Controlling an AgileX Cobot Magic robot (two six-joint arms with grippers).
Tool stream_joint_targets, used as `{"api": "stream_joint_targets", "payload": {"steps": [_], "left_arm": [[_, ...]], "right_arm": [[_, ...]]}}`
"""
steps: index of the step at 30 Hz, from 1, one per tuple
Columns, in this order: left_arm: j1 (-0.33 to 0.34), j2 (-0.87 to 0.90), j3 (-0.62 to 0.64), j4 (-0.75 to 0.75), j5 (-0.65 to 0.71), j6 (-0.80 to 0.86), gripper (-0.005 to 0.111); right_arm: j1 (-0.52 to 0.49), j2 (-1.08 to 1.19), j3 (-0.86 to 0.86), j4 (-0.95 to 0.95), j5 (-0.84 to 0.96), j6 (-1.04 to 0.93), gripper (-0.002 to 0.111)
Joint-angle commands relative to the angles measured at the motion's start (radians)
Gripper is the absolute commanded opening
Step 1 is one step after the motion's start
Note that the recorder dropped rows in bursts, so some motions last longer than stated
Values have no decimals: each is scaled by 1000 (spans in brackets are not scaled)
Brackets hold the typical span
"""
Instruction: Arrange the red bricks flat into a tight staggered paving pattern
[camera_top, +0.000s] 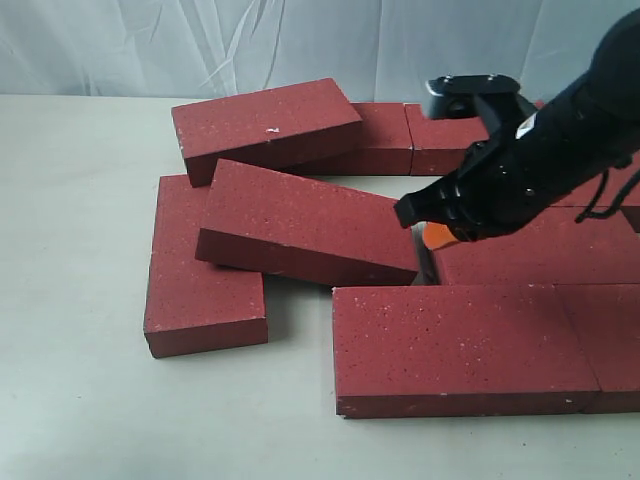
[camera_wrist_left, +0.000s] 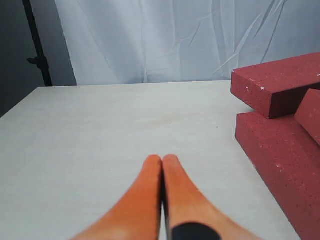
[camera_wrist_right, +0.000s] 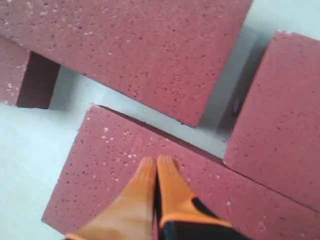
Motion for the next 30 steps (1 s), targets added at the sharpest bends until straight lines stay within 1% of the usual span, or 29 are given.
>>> {"api": "stream_joint_targets", "payload": {"steps": [1,6,11,30], "left_arm": [[2,-5,5,0,2,-1,0],[2,-5,5,0,2,-1,0],[2,-5,5,0,2,-1,0],[2,-5,5,0,2,-1,0]], "right_arm": [[64,54,-84,-17,19,-10,-1],[114,99,-115,-17,3,-10,-1],[137,118,-115,-34,8,-10,-1],[137,118,-115,-36,8,-10,-1]]}}
